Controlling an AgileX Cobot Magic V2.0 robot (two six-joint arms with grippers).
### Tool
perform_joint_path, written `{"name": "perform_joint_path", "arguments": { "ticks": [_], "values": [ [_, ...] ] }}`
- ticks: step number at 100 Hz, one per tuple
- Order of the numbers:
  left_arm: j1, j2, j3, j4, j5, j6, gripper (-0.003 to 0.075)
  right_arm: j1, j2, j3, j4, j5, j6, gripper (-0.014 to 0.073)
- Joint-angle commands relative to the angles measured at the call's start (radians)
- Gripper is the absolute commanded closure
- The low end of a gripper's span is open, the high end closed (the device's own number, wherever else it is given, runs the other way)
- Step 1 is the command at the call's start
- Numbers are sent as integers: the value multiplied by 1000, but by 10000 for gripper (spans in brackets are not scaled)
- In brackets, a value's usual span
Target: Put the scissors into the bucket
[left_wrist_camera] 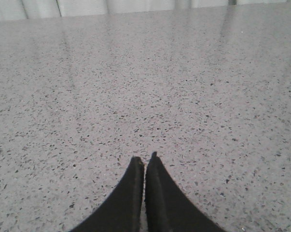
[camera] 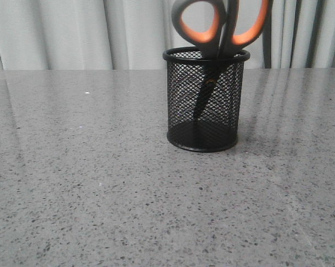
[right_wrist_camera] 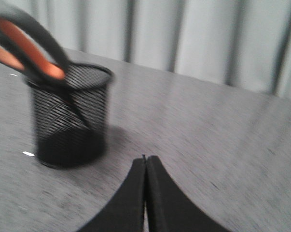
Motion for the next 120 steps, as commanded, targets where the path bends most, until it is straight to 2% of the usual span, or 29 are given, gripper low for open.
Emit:
{"name": "perform_joint_path", "arguments": {
  "ticks": [1, 35, 51, 120],
  "values": [
    [1, -28, 45, -6, -54, -11, 740, -67, -22, 25, 11, -100, -6, 654],
    [1, -28, 45, -6, -54, -11, 740, -248, -325, 26, 33, 422, -6, 654],
    [1, -28, 45, -6, -54, -11, 740, -292, -437, 26, 33, 603, -6, 654],
    [1, -28, 45, -6, -54, -11, 740, -293, -462, 26, 26, 613, -6, 654]
  ]
}}
